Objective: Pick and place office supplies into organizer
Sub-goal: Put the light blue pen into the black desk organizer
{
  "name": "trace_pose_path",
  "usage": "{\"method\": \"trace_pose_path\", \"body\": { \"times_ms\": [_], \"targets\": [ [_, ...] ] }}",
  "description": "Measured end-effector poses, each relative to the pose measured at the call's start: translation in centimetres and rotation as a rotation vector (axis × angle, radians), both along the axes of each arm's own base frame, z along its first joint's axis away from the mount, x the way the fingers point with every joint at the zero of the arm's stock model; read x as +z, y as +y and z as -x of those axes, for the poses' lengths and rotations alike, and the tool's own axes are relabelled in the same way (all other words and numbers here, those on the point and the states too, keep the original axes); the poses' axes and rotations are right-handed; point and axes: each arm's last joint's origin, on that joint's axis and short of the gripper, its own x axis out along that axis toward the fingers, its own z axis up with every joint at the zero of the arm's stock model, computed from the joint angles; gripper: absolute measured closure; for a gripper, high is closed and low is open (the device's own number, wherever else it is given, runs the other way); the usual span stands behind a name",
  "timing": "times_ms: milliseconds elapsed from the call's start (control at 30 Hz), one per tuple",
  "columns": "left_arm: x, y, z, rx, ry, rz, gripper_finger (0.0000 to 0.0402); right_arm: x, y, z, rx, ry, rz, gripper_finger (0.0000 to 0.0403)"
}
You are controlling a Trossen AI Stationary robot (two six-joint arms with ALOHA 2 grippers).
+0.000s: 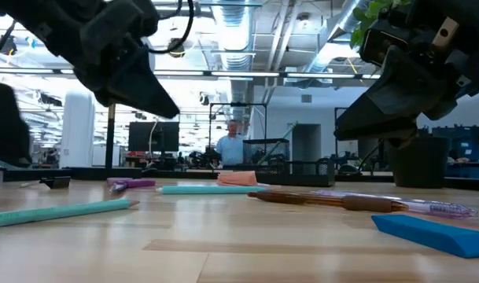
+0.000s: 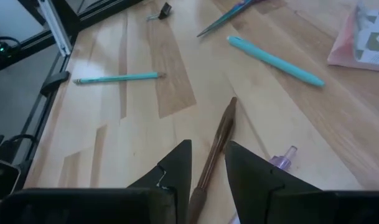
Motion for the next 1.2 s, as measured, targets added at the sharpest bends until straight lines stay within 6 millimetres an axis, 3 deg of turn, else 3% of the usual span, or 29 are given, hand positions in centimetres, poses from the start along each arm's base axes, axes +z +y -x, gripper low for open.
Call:
{"method": "trace_pose_path", "body": {
  "times_ms": [233, 400, 533, 1067, 1200],
  "targets": [
    [-1.8, 0.0, -0.3, -0.033, -0.082, -0.029, 0.026, 0.0, 0.0, 0.0, 0.011, 0.003, 0.001, 0.031],
    [-5.5, -0.3, -0.9, -0.032, -0.03, -0.064, 0.0251, 0.0, 0.0, 0.0, 0.012, 0.004, 0.003, 0.031],
    [-7.2, -0.5, -1.6, 0.004, -0.032, -0.104, 0.0251, -0.1, 0.0, 0.0, 0.013, 0.007, 0.006, 0.031],
    [-10.3, -0.3, -1.6, 0.107, -0.017, -0.045, 0.025, -0.1, 0.0, 0.0, 0.012, 0.01, 0.006, 0.031],
    [-10.2, -0.6, -1.7, 0.112, -0.053, -0.018, 0.025, -0.1, 0.0, 0.0, 0.012, 0.01, 0.006, 0.031]
  ]
}}
